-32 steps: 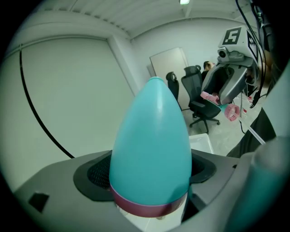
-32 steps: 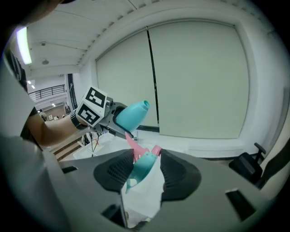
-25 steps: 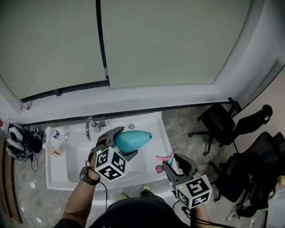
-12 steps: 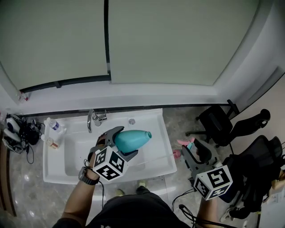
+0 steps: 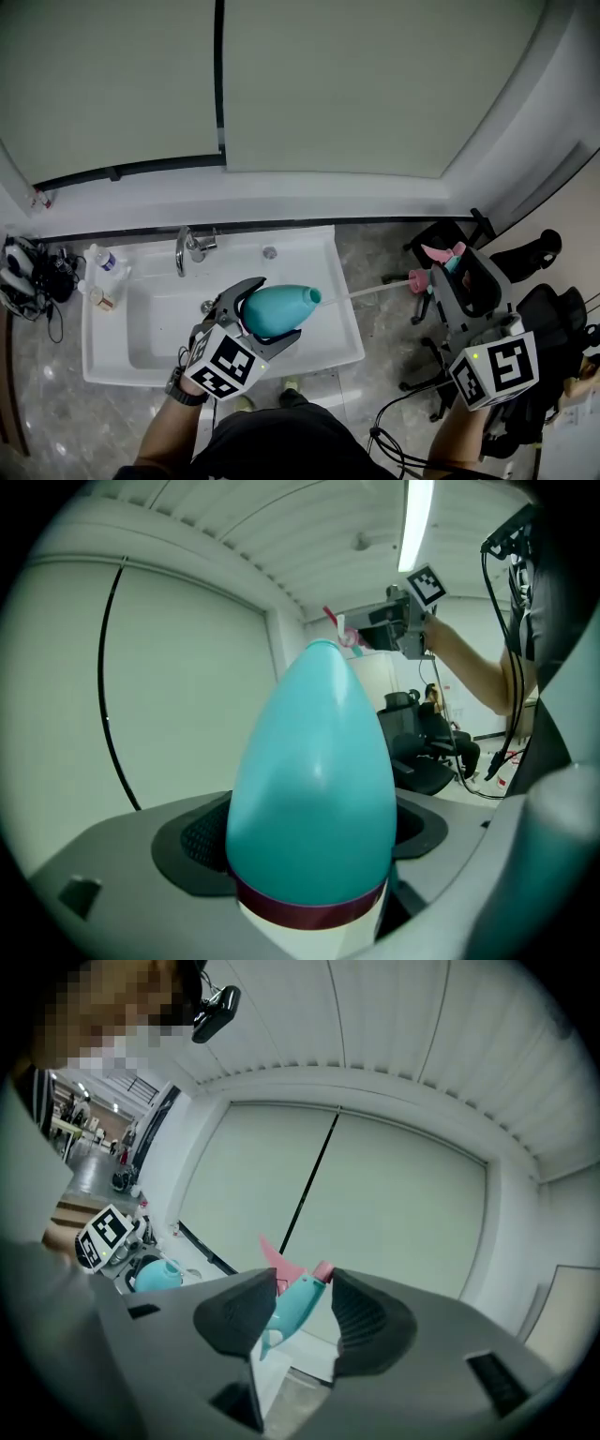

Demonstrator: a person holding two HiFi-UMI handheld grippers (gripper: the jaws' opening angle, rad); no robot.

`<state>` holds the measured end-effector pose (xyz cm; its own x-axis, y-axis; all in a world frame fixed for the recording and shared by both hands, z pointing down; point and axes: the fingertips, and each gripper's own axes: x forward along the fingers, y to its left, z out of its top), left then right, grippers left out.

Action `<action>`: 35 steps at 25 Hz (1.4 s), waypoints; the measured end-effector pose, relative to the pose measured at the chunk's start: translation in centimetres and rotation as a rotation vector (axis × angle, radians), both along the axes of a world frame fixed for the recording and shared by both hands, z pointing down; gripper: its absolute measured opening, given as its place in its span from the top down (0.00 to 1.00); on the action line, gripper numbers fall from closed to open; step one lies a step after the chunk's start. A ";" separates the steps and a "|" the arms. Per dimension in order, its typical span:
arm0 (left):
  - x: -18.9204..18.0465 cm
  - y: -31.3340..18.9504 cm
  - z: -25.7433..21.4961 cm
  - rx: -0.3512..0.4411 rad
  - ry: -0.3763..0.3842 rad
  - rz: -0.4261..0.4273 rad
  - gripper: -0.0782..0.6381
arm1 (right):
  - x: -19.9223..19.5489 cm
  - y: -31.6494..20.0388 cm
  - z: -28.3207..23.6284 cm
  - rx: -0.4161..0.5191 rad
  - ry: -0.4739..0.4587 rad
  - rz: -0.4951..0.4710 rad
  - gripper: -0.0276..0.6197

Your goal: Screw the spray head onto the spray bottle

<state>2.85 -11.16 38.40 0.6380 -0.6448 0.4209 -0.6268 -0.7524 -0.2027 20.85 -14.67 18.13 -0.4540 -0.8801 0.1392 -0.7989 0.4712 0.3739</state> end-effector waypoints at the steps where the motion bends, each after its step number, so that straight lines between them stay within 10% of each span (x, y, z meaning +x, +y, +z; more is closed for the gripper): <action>1: 0.1 0.1 0.1 -0.006 0.006 0.000 0.28 | 0.1 -0.1 -0.6 0.024 0.023 0.007 0.67; 9: 1.0 0.2 0.5 -0.033 0.031 -0.006 0.28 | -4.0 -0.2 -2.4 0.216 0.233 -0.045 0.67; 14: 2.0 -0.2 1.1 -0.047 0.042 -0.017 0.28 | -7.1 0.7 0.3 0.216 0.549 -0.069 0.67; 35: 4.0 -1.1 0.9 -0.039 0.182 -0.032 0.29 | -15.4 2.8 4.7 0.322 0.788 -0.177 0.67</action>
